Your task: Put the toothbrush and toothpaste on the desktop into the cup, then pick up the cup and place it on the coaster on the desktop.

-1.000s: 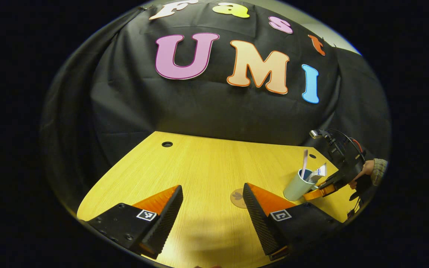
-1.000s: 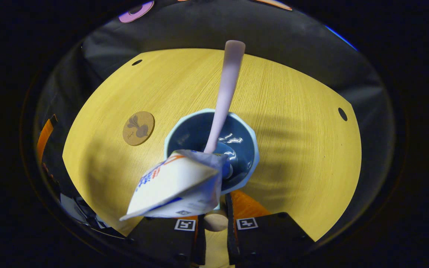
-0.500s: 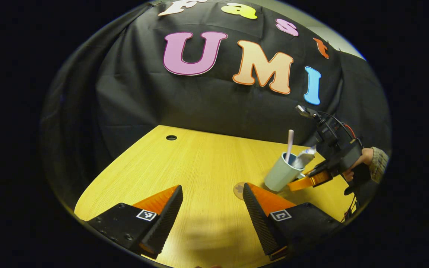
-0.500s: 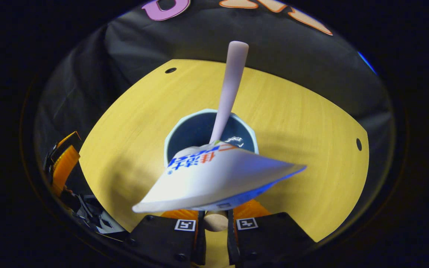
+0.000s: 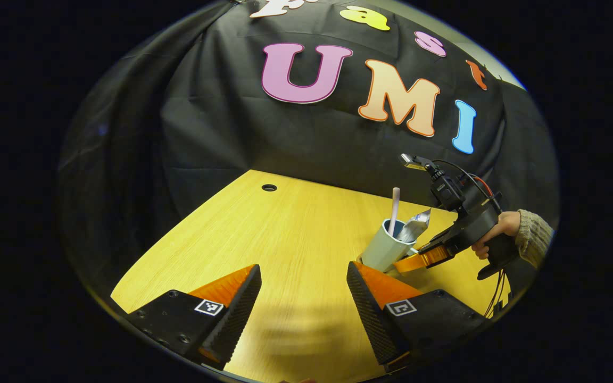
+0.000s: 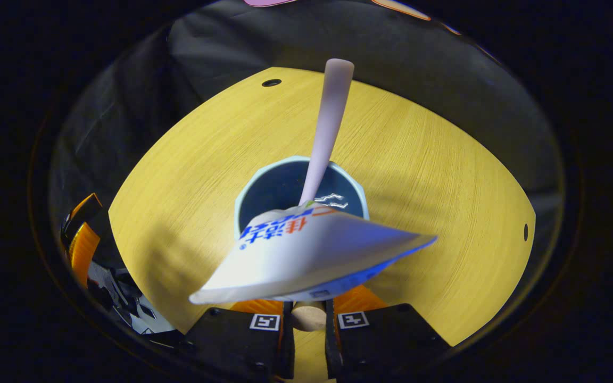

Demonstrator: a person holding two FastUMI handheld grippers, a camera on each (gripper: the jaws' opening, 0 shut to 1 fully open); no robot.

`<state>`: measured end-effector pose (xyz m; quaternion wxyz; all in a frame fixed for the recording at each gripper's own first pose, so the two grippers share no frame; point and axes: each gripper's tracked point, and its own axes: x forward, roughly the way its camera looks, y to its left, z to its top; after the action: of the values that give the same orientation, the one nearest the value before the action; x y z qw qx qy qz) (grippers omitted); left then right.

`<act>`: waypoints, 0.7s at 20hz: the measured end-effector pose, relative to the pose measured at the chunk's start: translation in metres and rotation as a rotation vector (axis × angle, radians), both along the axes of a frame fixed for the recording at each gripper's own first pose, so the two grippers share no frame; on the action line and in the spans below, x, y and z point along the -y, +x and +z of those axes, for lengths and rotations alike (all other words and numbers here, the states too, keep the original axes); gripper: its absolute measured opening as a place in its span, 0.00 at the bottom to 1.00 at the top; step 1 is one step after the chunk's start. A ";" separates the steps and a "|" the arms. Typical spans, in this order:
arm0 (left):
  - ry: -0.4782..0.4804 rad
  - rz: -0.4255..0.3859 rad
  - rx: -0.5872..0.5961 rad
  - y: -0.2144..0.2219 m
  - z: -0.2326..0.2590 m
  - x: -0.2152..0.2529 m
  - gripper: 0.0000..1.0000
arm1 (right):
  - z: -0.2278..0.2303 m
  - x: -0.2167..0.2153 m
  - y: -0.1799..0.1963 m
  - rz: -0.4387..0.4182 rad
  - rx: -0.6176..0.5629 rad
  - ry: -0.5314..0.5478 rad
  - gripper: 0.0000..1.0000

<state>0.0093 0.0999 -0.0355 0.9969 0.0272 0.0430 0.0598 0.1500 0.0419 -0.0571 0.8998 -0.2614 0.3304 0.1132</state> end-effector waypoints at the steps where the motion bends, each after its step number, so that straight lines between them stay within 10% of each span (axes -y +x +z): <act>1: 0.000 0.003 -0.003 0.000 -0.001 -0.003 0.94 | 0.001 -0.001 -0.001 0.001 -0.006 -0.002 0.25; 7: 0.005 -0.009 -0.003 0.003 0.003 0.003 0.94 | 0.015 -0.007 -0.009 0.040 0.012 0.033 0.32; 10: 0.005 -0.026 -0.004 0.006 0.005 0.016 0.94 | 0.037 -0.009 -0.024 0.062 0.055 0.113 0.85; 14: 0.003 -0.060 0.003 0.008 0.011 0.036 0.94 | 0.073 0.008 -0.051 0.049 0.186 0.225 0.95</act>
<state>0.0173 0.0639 -0.0246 0.9983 0.0299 0.0404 0.0300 0.0993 0.0335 0.0157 0.9471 -0.1764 0.2243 0.1467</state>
